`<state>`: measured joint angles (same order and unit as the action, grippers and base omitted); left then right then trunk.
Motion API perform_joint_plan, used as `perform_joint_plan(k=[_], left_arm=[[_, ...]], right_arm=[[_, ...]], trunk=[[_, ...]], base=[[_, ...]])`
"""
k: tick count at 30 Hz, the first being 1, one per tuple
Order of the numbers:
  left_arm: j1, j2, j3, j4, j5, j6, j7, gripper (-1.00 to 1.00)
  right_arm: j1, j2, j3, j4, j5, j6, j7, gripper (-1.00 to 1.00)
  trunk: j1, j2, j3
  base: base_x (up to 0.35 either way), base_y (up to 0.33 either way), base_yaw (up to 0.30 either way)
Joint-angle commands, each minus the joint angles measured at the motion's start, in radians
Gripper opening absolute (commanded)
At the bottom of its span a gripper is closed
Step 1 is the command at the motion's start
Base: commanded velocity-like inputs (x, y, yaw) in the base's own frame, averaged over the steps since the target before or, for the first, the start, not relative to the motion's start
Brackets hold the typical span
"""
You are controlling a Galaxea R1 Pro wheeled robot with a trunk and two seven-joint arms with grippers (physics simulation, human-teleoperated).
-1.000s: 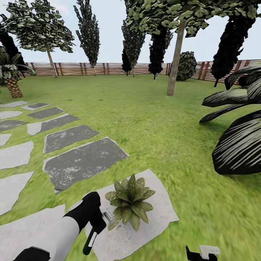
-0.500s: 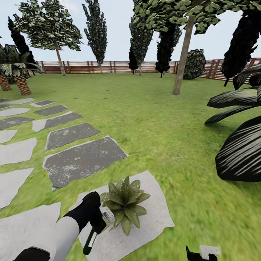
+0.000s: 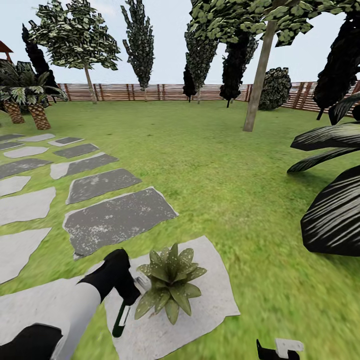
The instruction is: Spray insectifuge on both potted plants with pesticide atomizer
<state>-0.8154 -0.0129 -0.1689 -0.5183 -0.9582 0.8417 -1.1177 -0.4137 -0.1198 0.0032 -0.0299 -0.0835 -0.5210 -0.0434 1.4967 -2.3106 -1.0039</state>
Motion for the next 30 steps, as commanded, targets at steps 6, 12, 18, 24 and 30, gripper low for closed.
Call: perform_joint_plan(k=[6, 12, 18, 24, 30], left_arm=[[-0.079, -0.002, -0.032, 0.01, -0.104, 0.009, -0.088, -1.0], [-0.169, -0.037, -0.034, -0.002, -0.221, 0.01, -0.273, -1.0], [-0.173, -0.077, -0.031, -0.003, -0.301, 0.01, -0.312, -1.0], [-0.171, -0.09, -0.03, -0.003, -0.307, 0.009, -0.375, -1.0], [-0.171, -0.094, -0.031, -0.004, -0.309, 0.008, -0.398, -1.0]], right_arm=[[-0.001, -0.001, 0.001, 0.001, -0.009, -0.004, 0.003, 1.0], [-0.001, -0.001, 0.001, 0.001, -0.009, -0.004, 0.002, 1.0], [-0.001, -0.001, 0.001, 0.001, -0.009, -0.004, 0.002, 1.0], [-0.001, -0.001, 0.001, 0.0, -0.009, -0.004, 0.002, 1.0], [-0.001, 0.0, 0.001, -0.001, -0.009, -0.004, 0.002, 1.0]], trunk=[[0.0, 0.0, -0.001], [0.0, 0.0, -0.001], [0.0, 0.0, -0.001], [0.0, 0.0, -0.001], [0.0, 0.0, -0.001]], base=[[0.0, 0.0, 0.0], [0.0, 0.0, 0.0], [0.0, 0.0, 0.001], [0.0, 0.0, 0.19], [0.0, -0.056, 0.059]])
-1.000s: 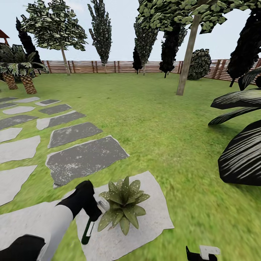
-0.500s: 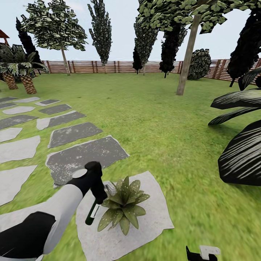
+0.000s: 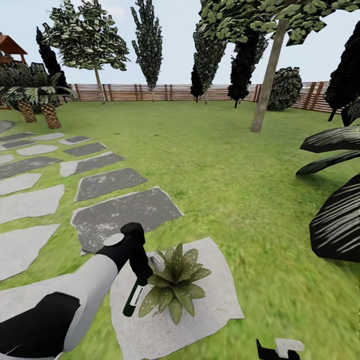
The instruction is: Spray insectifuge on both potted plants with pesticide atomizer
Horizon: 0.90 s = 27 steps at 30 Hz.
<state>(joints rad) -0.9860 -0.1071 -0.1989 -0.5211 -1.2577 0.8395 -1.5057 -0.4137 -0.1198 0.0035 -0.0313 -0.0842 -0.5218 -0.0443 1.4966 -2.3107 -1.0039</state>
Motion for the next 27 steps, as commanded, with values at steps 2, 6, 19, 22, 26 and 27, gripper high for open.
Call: perform_joint_plan(k=[2, 6, 19, 22, 26, 27], left_arm=[[0.0, 0.0, -0.001, -0.001, -0.009, 0.01, -0.01, -1.0], [0.0, 0.0, -0.001, -0.002, -0.009, 0.01, -0.01, -1.0], [0.0, -0.002, -0.001, -0.001, -0.01, 0.009, -0.01, -1.0], [0.001, -0.002, -0.001, -0.001, -0.012, 0.01, -0.009, -1.0], [0.003, -0.002, -0.001, -0.001, -0.012, 0.01, -0.008, -1.0], [0.003, -0.002, -0.001, -0.001, -0.012, 0.01, -0.008, -1.0]], right_arm=[[0.0, 0.0, 0.001, 0.001, -0.009, -0.003, 0.003, 1.0], [0.0, 0.0, 0.001, 0.001, -0.009, -0.003, 0.003, 1.0], [0.0, 0.0, 0.001, 0.001, -0.009, -0.003, 0.003, 1.0], [0.0, 0.0, 0.001, 0.001, -0.008, -0.003, 0.003, 1.0], [0.0, 0.0, 0.001, 0.001, -0.008, -0.003, 0.003, 1.0], [0.0, 0.0, 0.001, 0.001, -0.008, -0.003, 0.003, 1.0]], trunk=[[0.0, 0.0, -0.001], [0.0, 0.0, -0.001], [0.0, 0.0, -0.001], [0.0, 0.0, -0.001], [0.0, 0.0, -0.001], [0.0, 0.0, -0.001]], base=[[0.0, -0.266, 0.084], [0.0, -0.271, 0.217], [0.0, -0.273, 0.218], [0.0, -0.245, 0.093], [0.0, -0.046, 0.258], [0.0, -0.005, 0.276]])
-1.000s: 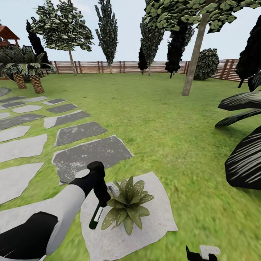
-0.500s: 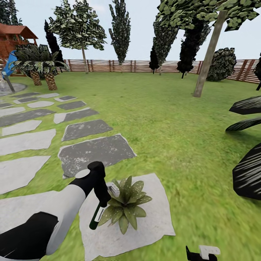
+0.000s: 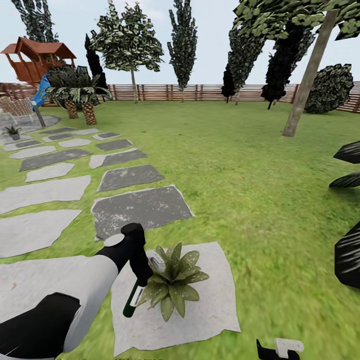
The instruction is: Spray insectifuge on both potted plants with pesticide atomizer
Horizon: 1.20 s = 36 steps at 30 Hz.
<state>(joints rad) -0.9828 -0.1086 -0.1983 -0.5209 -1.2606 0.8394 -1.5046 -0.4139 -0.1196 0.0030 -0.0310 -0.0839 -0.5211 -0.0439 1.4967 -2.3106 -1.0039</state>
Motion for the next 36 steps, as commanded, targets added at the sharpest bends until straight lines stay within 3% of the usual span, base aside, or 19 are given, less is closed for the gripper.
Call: perform_joint_plan(k=[1, 12, 16, 19, 25, 36], left_arm=[[-0.001, 0.0, -0.001, -0.001, -0.009, 0.01, -0.01, -1.0], [0.016, 0.001, 0.0, 0.003, -0.016, 0.009, 0.003, -1.0], [0.026, 0.002, 0.001, 0.015, -0.015, 0.009, 0.065, -1.0], [0.035, 0.003, 0.002, 0.007, -0.014, 0.009, 0.072, -1.0], [0.036, 0.002, 0.002, 0.003, -0.012, 0.009, 0.073, -1.0], [0.036, -0.004, 0.002, 0.001, -0.012, 0.009, 0.073, -1.0]], right_arm=[[0.0, 0.0, 0.002, 0.0, -0.009, -0.004, 0.002, 1.0], [0.0, -0.002, 0.002, 0.002, -0.008, -0.004, 0.002, 1.0], [0.0, -0.003, 0.002, 0.002, -0.008, -0.004, 0.002, 1.0], [0.0, -0.003, 0.001, 0.002, -0.008, -0.004, 0.002, 1.0], [0.0, -0.003, 0.002, 0.002, -0.008, -0.004, 0.002, 1.0], [0.0, -0.003, 0.002, 0.002, -0.008, -0.004, 0.002, 1.0]], trunk=[[0.0, 0.0, -0.001], [0.0, 0.0, -0.001], [0.0, 0.0, -0.001], [0.0, 0.0, -0.001], [0.0, 0.0, -0.001], [0.0, 0.0, -0.001]], base=[[0.0, -0.003, 0.277], [0.0, 0.0, 0.255], [0.0, 0.0, 0.011], [0.006, -0.006, 0.0], [0.108, -0.226, 0.053], [0.005, -0.272, 0.271]])
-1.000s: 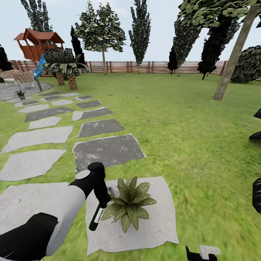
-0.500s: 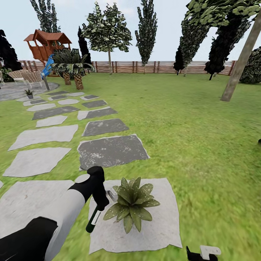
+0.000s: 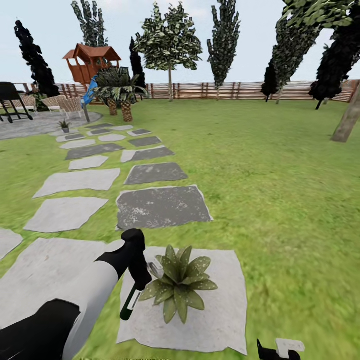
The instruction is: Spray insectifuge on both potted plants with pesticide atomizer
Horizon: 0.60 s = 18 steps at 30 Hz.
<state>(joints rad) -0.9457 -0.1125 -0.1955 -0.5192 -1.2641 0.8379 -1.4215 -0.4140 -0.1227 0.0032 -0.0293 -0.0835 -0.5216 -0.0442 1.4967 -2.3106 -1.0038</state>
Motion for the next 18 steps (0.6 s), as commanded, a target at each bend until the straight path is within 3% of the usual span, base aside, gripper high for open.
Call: perform_joint_plan(k=[1, 5, 9, 18], left_arm=[[-0.001, -0.001, -0.001, -0.001, -0.009, 0.01, -0.01, -1.0], [-0.001, -0.001, -0.001, 0.0, -0.009, 0.01, -0.01, -1.0], [-0.001, -0.001, 0.0, -0.001, -0.011, 0.01, -0.01, -1.0], [-0.001, 0.0, 0.001, -0.001, -0.011, 0.01, -0.01, -1.0]], right_arm=[[0.0, 0.0, 0.001, 0.0, -0.009, -0.003, 0.003, 1.0], [0.0, 0.0, 0.001, 0.0, -0.009, -0.003, 0.003, 1.0], [0.0, 0.0, 0.001, 0.0, -0.009, -0.003, 0.003, 1.0], [0.0, 0.001, 0.001, 0.0, -0.009, -0.003, 0.003, 1.0]], trunk=[[0.0, 0.0, -0.001], [0.0, 0.0, -0.001], [0.0, 0.0, -0.001], [0.0, 0.0, -0.001]], base=[[0.0, -0.273, 0.277], [0.0, -0.273, 0.23], [0.0, -0.25, 0.027], [0.0, -0.021, 0.224]])
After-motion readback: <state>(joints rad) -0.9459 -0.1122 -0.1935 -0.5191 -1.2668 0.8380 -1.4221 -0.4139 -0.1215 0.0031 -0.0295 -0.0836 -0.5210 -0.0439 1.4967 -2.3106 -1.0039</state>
